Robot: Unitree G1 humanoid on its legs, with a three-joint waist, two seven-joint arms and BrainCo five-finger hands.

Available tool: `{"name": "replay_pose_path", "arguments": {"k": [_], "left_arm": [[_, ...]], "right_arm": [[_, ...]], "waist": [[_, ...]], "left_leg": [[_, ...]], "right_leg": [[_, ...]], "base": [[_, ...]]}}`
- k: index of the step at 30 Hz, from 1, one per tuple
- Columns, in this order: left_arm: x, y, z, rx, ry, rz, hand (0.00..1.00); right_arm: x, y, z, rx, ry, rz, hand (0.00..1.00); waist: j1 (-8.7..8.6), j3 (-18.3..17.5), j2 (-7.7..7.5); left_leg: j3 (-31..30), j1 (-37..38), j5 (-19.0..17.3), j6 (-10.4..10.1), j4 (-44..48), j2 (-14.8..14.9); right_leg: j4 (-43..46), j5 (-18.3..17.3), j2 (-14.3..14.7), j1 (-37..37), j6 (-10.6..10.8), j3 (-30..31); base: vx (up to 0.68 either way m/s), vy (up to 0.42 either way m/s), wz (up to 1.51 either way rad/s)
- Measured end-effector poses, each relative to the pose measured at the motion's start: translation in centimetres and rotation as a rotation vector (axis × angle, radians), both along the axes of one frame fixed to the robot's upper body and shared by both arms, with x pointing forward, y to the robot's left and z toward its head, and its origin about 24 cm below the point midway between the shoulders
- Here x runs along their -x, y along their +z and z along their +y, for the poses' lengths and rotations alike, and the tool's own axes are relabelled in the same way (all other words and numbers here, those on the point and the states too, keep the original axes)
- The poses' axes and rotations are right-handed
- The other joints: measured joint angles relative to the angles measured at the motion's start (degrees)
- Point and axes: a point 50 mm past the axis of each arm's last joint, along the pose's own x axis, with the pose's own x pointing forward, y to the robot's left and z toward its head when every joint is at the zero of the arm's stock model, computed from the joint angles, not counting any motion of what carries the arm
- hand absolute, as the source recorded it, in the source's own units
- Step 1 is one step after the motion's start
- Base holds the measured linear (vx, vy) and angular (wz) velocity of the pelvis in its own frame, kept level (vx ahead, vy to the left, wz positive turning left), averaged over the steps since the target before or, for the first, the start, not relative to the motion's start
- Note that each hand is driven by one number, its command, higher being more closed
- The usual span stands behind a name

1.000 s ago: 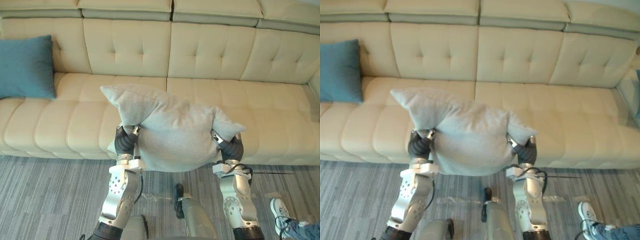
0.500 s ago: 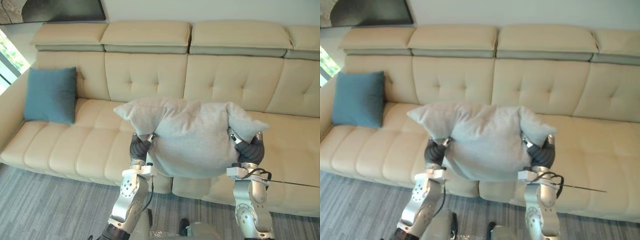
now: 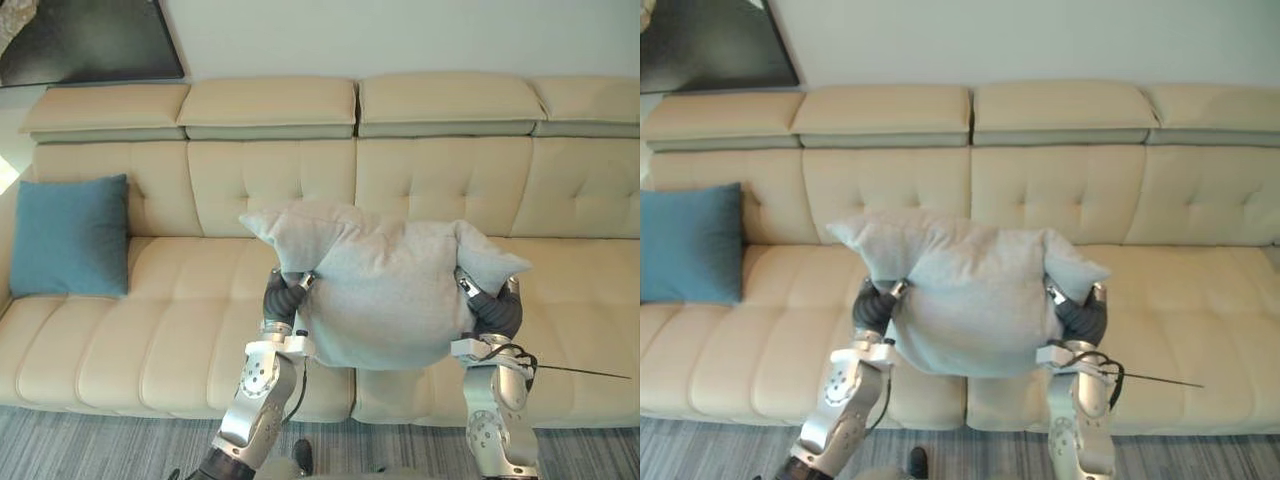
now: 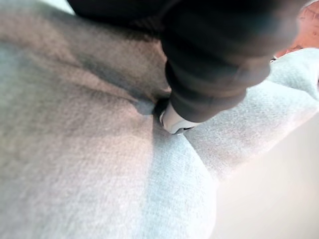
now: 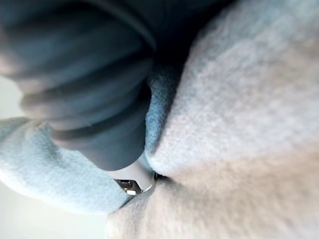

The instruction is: Pick up cushions and gather them together orderly.

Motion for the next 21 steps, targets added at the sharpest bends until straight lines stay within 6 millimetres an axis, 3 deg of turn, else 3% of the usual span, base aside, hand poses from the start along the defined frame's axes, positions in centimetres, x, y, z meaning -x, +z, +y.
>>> {"name": "replay_pose_path", "arguments": {"k": [5, 7, 8, 9, 11, 12, 14, 17, 21], "left_arm": [[-0.7, 0.6, 0.6, -0.006, 0.028, -0.023, 1.0], [-1.2, 1.1, 0.8, -0.033, 0.029, -0.048, 1.0], [-2.9, 2.6, 1.1, -0.064, 0.048, -0.108, 1.0], [-3.3, 2.9, 1.1, -0.069, 0.053, -0.119, 1.0], [-6.5, 6.2, 1.8, -0.11, 0.105, -0.22, 1.0], [-7.1, 7.0, 2.0, -0.119, 0.12, -0.241, 1.0], [-9.1, 10.0, 3.1, -0.145, 0.19, -0.319, 1.0], [-10.7, 12.7, 3.9, -0.166, 0.248, -0.378, 1.0], [-13.1, 18.8, 4.9, -0.212, 0.306, -0.502, 1.0]], "right_arm": [[-3.2, 0.8, 0.2, 0.059, 0.029, -0.013, 1.0], [-4.2, 1.3, 0.4, 0.07, 0.032, -0.028, 1.0], [-6.4, 3.2, 0.8, 0.112, 0.025, -0.077, 1.0], [-6.8, 3.7, 0.7, 0.128, 0.023, -0.088, 1.0], [-10.4, 8.2, 1.4, 0.179, 0.023, -0.191, 1.0], [-11.1, 9.2, 1.5, 0.197, 0.021, -0.212, 1.0], [-13.2, 13.8, 2.7, 0.264, 0.021, -0.301, 1.0], [-14.3, 18.3, 3.4, 0.323, 0.009, -0.386, 1.0], [-14.3, 26.4, 4.3, 0.36, -0.061, -0.554, 1.0]], "waist": [[-0.15, -0.31, 0.11], [0.05, -0.25, 0.16], [0.29, 0.69, 0.74], [0.32, 0.88, 0.87], [0.7, 3.37, 2.21], [0.83, 4.24, 2.44], [1.08, 7.46, 2.92], [1.26, 10.15, 3.47], [1.27, 16.38, 4.32]], "left_leg": [[-0.73, 0.34, 6.1, 0.1, -8.72, 0.24], [-0.87, -0.43, 6.47, 0.13, -8.71, 0.42], [-1.05, -2.55, 7.35, 0.07, -8.7, 0.89], [-1.09, -3.06, 7.52, -0.07, -8.69, 0.99], [-1.08, -7.73, 9.3, -0.43, -8.69, 1.94], [-1.07, -8.44, 9.6, -0.64, -8.68, 2.18], [-1.11, -11.27, 10.66, -1.28, -8.68, 3.0], [-1.61, -13.41, 11.76, -1.71, -8.68, 3.43], [-2.46, -16.13, 14.12, -1.68, -8.67, 3.67]], "right_leg": [[-1.02, 0.88, 0.4, -3.4, 1.24, -0.41], [-2.01, 1.85, 0.57, -3.69, 1.23, -0.57], [-3.27, 3.58, 1.06, -4.67, 1.38, -0.71], [-3.37, 3.9, 1.15, -5.14, 1.45, -0.73], [-3.81, 6.17, 2.17, -9.61, 1.48, -0.69], [-3.83, 6.66, 2.37, -10.32, 1.49, -0.69], [-3.61, 7.62, 3.09, -13.25, 1.38, -0.76], [-1.75, 7.76, 3.54, -16.14, 1.24, -1.1], [2.91, 6.48, 3.5, -20.68, 1.09, -2.3]], "base": [[-0.07, -0.015, 0.06], [-0.06, -0.002, 0.05], [-0.07, 0.008, 0.03], [-0.14, 0.007, 0.03], [-0.18, -0.007, -0.05], [-0.18, -0.02, -0.1], [-0.14, -0.029, -0.06], [-0.08, -0.049, 0.04], [-0.02, -0.056, 0.1]]}}
